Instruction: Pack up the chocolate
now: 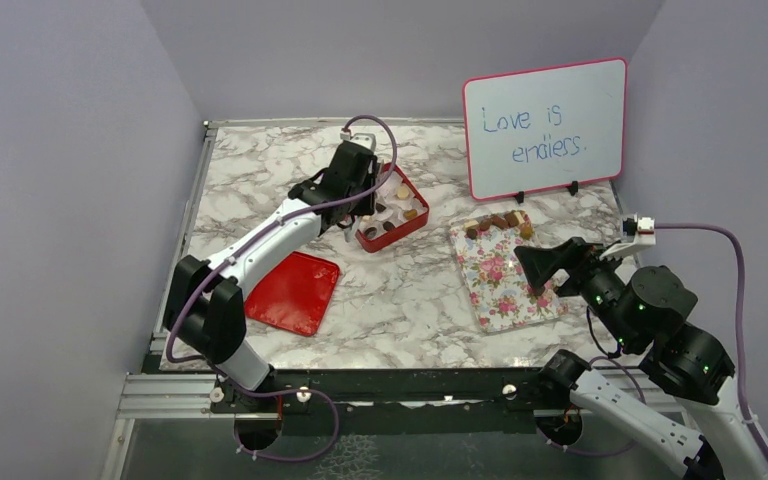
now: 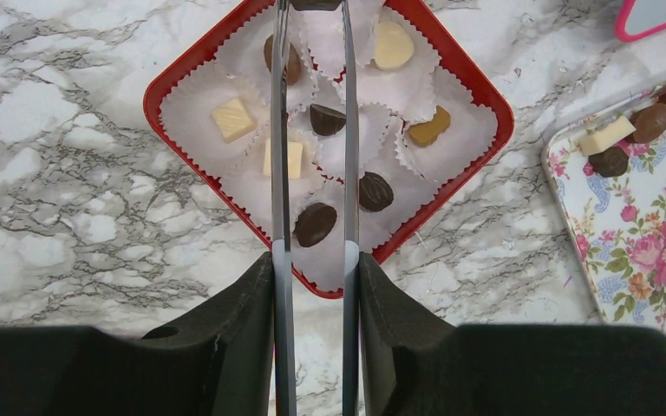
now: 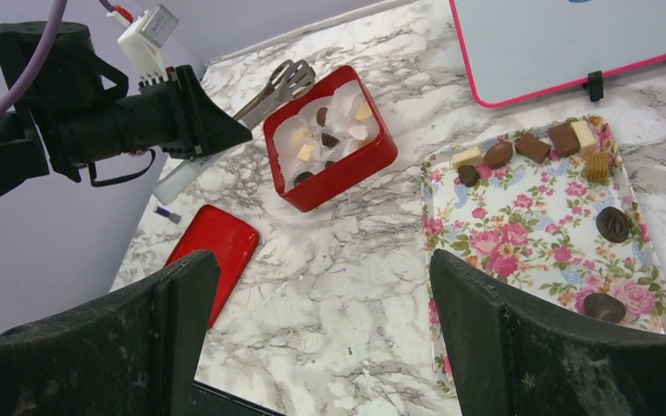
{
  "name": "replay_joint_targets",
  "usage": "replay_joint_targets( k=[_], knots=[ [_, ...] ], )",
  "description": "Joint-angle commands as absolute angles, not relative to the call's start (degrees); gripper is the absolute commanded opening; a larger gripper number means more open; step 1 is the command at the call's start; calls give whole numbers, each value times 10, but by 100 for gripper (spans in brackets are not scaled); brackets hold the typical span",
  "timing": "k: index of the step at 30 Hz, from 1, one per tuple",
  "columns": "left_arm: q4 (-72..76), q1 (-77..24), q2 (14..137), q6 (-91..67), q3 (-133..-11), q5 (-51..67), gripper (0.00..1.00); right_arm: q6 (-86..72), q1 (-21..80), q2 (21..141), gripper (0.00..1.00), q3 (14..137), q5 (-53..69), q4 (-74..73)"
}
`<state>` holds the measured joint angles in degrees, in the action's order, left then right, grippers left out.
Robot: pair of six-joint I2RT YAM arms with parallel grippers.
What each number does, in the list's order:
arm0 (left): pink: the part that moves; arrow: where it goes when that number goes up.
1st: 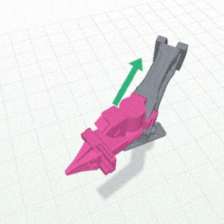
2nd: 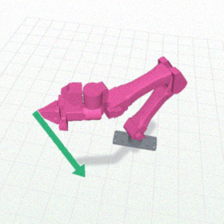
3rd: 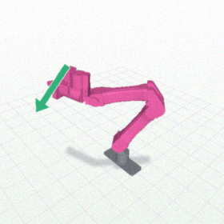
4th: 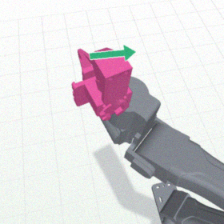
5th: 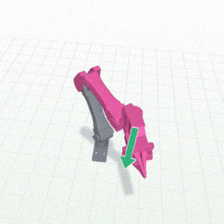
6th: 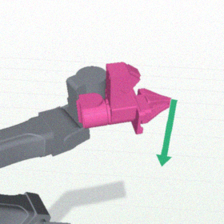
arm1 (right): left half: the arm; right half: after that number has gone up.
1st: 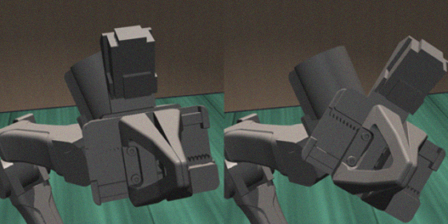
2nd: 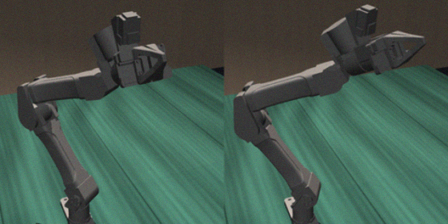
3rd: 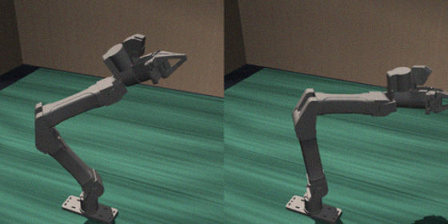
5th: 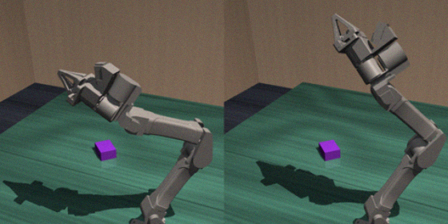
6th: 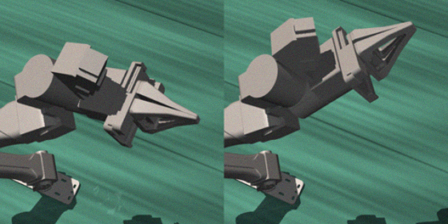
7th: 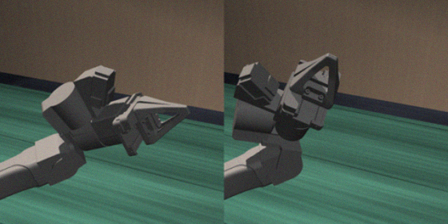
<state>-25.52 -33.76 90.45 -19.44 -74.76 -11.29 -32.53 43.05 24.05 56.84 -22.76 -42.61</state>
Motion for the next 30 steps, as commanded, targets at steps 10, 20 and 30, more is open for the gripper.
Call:
replay_joint_targets(
  k=[10,20,30],
  knots=[
    [-237,-308,978,-188,-787,-38,31,-328,428,243,97,571,-218,-413],
    [-223,-308,995,-187,-790,-28,33,-327,428,237,97,563,-224,-411],
    [-219,-308,1015,-188,-802,-27,38,-326,428,234,97,562,-231,-414]
  ],
)
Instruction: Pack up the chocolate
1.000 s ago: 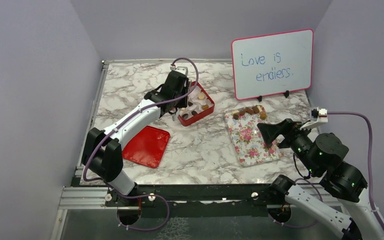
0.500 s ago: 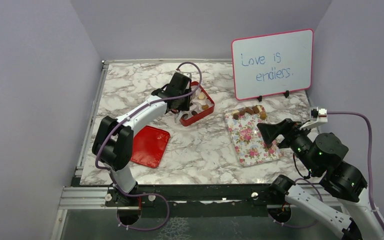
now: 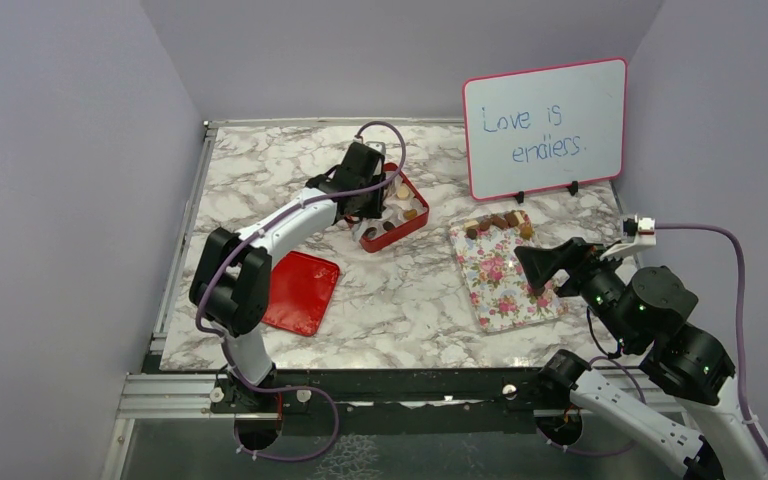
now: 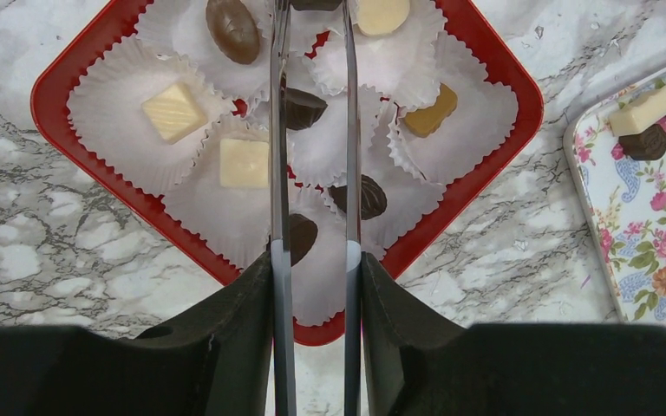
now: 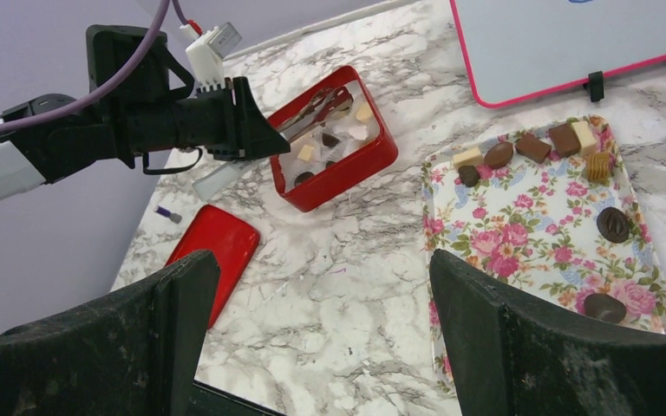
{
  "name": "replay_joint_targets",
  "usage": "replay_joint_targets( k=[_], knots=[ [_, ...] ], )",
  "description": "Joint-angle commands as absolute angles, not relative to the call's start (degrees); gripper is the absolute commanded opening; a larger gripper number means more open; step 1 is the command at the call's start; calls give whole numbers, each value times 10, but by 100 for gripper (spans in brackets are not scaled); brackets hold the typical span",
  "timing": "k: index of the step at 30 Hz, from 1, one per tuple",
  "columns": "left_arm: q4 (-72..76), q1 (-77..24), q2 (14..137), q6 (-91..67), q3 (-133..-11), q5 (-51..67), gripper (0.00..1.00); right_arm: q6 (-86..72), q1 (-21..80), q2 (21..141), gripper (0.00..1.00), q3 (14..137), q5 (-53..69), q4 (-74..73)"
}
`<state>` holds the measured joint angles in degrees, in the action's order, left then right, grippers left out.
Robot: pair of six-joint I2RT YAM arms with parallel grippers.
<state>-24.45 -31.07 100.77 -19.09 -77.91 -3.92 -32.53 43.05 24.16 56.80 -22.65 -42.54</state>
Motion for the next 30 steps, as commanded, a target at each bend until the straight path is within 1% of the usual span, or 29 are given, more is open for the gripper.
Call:
replay_joint_targets(
  k=[1,13,19,25,30],
  knots=[
    [-219,-308,1016,-188,-803,-27,38,-326,428,235,97,562,-232,-414],
    [-219,-308,995,-187,-799,-31,41,-325,428,240,97,558,-231,-410],
    [-219,-308,952,-189,-800,-33,41,-323,428,241,97,559,-229,-409],
    [-221,-304,904,-186,-792,-68,40,-321,428,248,98,559,-226,-402],
    [-223,-271,882,-187,-779,-87,41,-320,428,252,97,559,-217,-396]
  ],
)
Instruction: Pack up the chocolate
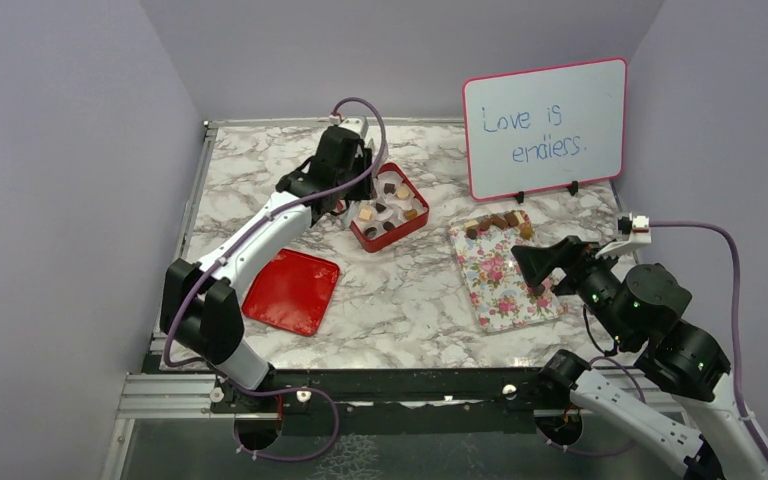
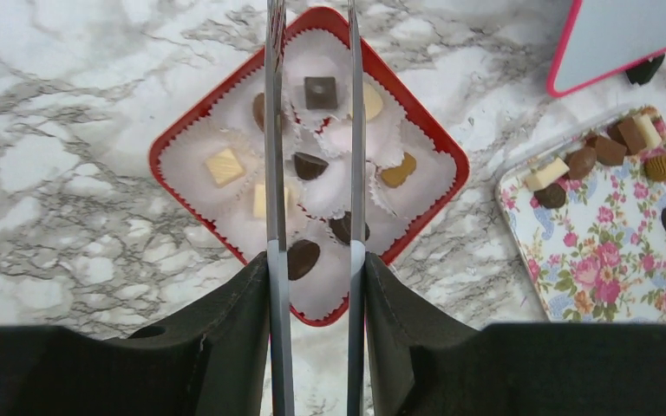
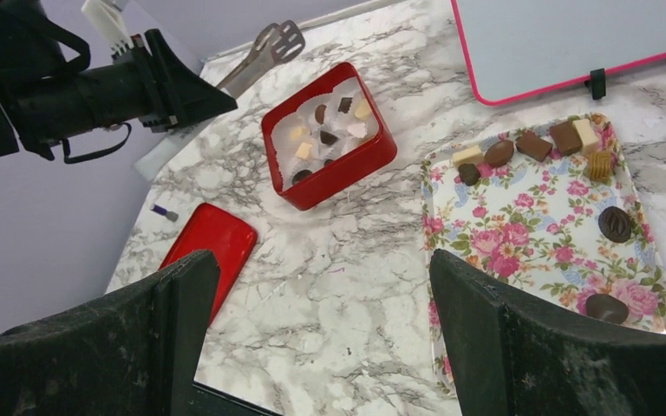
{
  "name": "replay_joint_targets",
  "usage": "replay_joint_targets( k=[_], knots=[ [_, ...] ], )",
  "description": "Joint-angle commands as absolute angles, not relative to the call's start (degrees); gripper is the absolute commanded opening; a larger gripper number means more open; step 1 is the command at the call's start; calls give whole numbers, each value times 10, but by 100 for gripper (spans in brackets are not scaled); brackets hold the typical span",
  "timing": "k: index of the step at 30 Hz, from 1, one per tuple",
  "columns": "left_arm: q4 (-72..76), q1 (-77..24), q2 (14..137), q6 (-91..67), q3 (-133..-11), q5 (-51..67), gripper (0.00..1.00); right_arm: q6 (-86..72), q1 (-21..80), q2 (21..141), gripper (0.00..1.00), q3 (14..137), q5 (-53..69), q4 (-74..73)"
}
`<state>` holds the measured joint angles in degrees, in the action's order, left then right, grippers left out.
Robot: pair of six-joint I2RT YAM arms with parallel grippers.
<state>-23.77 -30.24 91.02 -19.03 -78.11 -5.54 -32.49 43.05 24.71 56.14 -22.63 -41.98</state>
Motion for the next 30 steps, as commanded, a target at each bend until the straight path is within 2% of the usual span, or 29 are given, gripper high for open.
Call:
replay_joint_targets(
  k=[1,15,20,30],
  knots=[
    [-224,-261,882,-189,-777,-89,40,-320,428,251,98,559,-215,-396],
    [-181,-121,982,-194,-786,-116,41,-333,429,236,98,542,-197,-400],
    [-173,-103,1036,-187,-818,-153,41,-338,428,236,98,538,-191,-401],
    [-180,-89,1140,-194,-869,-150,41,-336,428,241,98,539,-190,-403]
  ],
)
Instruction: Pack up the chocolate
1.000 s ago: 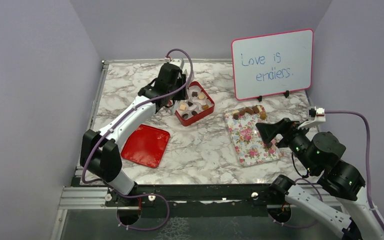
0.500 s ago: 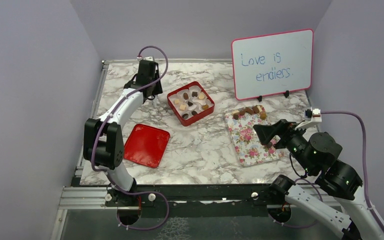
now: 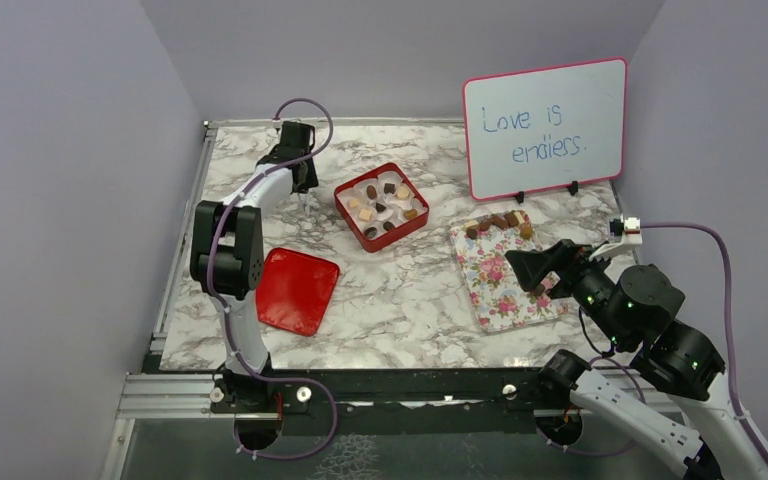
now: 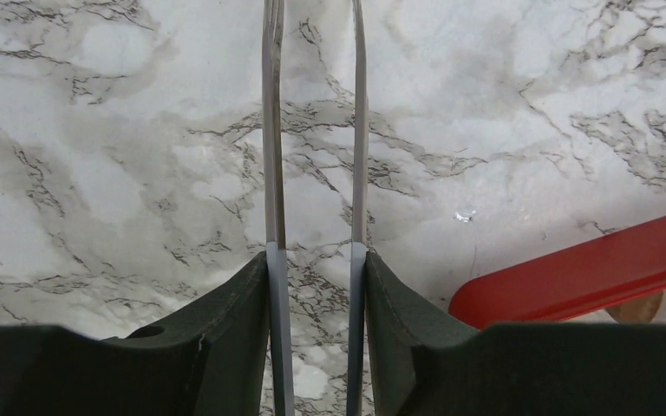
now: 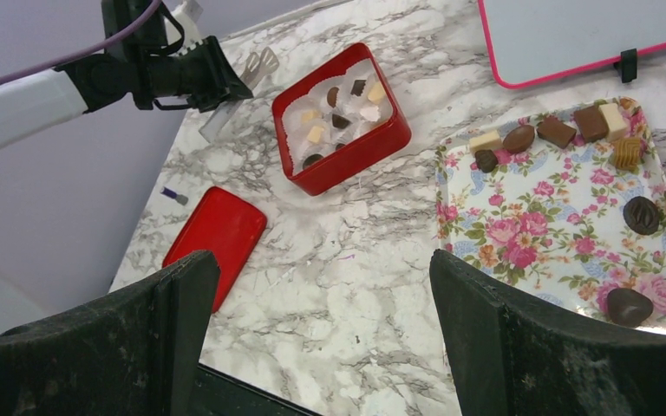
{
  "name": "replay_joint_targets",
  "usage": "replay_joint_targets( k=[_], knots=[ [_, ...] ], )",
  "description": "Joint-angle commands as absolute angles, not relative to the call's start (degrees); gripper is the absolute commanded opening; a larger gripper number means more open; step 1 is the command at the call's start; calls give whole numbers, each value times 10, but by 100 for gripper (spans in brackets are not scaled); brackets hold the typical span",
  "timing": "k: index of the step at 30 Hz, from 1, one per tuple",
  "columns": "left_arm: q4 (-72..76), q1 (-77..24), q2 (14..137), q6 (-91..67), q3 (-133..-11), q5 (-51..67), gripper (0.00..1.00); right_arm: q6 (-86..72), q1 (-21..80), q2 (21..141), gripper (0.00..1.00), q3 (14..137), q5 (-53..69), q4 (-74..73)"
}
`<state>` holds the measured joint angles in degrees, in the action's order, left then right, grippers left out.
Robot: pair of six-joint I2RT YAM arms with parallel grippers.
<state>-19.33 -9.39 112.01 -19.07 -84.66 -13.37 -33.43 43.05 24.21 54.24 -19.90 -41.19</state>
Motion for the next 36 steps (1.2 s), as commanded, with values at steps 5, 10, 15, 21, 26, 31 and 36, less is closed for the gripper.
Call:
replay_joint_targets(
  k=[5,10,15,21,26,31,36],
  knots=[
    [-183,-89,1161,-197,-883,-136,43,-335,428,239,98,535,-197,-404],
    [-192,-89,1177,-208,-892,-124,46,-335,428,243,98,535,-194,-401],
    [-203,-86,1197,-219,-901,-111,50,-334,428,244,98,535,-193,-399],
    [-203,-85,1201,-219,-904,-103,51,-331,428,244,98,544,-196,-404],
    [-214,-84,1203,-226,-901,-95,56,-331,428,248,98,545,-188,-397],
    [-230,-83,1181,-243,-895,-105,79,-330,428,252,98,550,-183,-397],
    [-250,-82,1130,-277,-876,-142,83,-329,428,247,98,550,-183,-397]
  ],
)
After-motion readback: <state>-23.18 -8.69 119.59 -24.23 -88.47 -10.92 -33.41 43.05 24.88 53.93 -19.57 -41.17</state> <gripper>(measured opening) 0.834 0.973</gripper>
